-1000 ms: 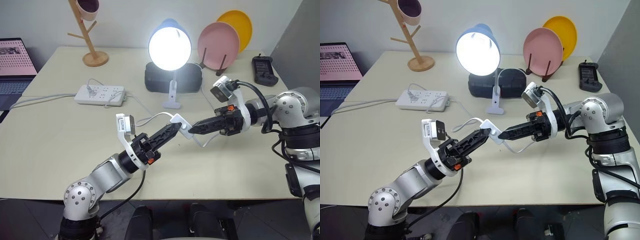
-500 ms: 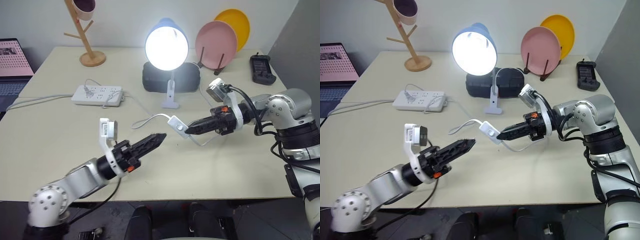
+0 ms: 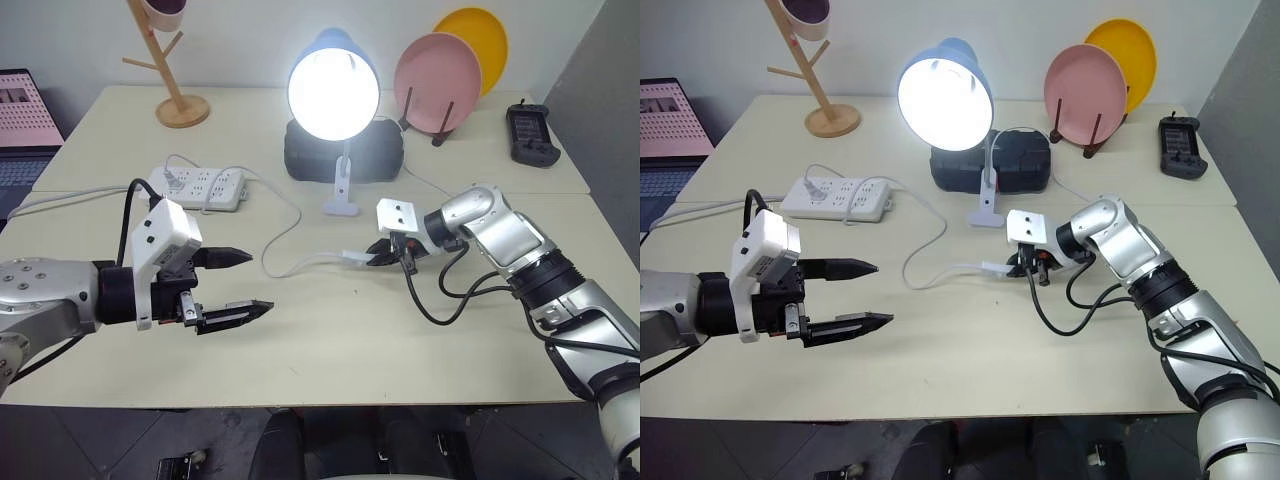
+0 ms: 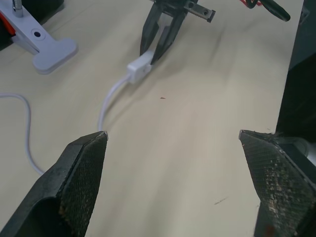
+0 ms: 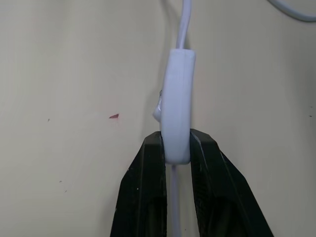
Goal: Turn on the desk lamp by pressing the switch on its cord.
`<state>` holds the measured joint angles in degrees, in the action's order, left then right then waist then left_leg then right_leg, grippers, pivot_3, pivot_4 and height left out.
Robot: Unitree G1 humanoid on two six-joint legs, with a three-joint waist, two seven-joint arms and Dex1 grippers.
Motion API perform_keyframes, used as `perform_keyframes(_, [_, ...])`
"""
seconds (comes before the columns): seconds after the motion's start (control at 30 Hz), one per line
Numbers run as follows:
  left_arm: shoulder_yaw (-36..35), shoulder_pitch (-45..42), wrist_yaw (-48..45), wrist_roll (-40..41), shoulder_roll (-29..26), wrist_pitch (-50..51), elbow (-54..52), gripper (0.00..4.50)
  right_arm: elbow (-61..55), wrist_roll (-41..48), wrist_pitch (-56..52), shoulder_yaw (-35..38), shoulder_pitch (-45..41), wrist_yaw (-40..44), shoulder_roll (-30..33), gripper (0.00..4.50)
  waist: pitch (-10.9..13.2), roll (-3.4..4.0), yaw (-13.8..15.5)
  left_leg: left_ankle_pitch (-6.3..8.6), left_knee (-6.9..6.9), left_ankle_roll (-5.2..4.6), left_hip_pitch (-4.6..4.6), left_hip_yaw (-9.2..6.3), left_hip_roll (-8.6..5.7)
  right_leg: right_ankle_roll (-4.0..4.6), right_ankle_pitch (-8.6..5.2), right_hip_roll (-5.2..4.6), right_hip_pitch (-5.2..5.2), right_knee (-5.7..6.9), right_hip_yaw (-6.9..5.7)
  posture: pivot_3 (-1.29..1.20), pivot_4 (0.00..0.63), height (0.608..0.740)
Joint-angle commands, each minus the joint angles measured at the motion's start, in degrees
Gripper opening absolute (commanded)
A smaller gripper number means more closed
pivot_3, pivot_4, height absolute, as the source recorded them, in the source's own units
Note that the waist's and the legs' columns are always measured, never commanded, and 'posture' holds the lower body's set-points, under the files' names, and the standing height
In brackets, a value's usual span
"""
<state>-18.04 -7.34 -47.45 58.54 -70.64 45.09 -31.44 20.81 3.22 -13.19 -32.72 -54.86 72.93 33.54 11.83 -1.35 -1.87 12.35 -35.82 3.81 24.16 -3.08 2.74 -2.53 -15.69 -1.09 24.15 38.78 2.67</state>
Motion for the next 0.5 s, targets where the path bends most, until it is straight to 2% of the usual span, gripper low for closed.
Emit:
perform_keyframes(0.03, [1.27, -3.8, -3.05, -4.61, -0.69, -1.71, 3.92, 4.5, -3.9, 2.67, -3.35, 3.94, 0.68, 4.82, 1.63, 1.74, 0.01, -0.01, 0.01, 0.0, -0.02, 0.0, 0.0, 0.0, 0.0, 0.0, 0.0, 0.0, 0.0, 0.02, 0.0, 0.0, 0.15, 0.74])
perform_keyframes(0.23, [3.44, -7.9, -7.1, -9.64, -0.39, -3.12, 7.41, 4.5, -13.72, 8.62, -12.63, 10.51, 2.39, 10.52, 7.99, 3.18, 0.04, 0.0, 0.02, 0.0, -0.13, 0.0, -0.01, -0.01, 0.0, -0.01, 0.0, 0.0, -0.02, 0.13, 0.0, 0.0, 0.15, 0.74])
perform_keyframes(0.37, [2.64, -8.34, -11.17, -11.85, -1.91, -3.38, 9.14, 4.5, -19.36, 11.82, -17.23, 17.28, 4.44, 8.72, 12.49, 4.03, 0.04, 0.0, 0.04, 0.0, -0.15, 0.0, -0.03, -0.01, 0.0, -0.02, -0.01, 0.0, -0.04, 0.14, -0.01, 0.0, 0.15, 0.74])
perform_keyframes(0.4, [2.32, -8.42, -11.98, -12.15, -1.96, -3.39, 9.57, 4.5, -20.28, 12.09, -18.03, 18.32, 4.91, 7.9, 12.98, 4.37, 0.04, -0.01, 0.02, 0.0, -0.14, 0.0, -0.04, -0.01, 0.0, -0.02, -0.01, 0.0, -0.04, 0.15, -0.01, 0.0, 0.15, 0.74])
perform_keyframes(0.5, [2.03, -8.31, -14.89, -13.66, -2.85, -3.98, 11.5, 4.5, -24.92, 14.92, -22.78, 22.66, 7.81, 6.67, 15.95, 4.48, 0.04, -0.01, 0.02, 0.0, -0.14, -0.01, -0.06, -0.01, 0.0, -0.02, -0.01, 0.0, -0.04, 0.16, 0.0, 0.0, 0.15, 0.74])
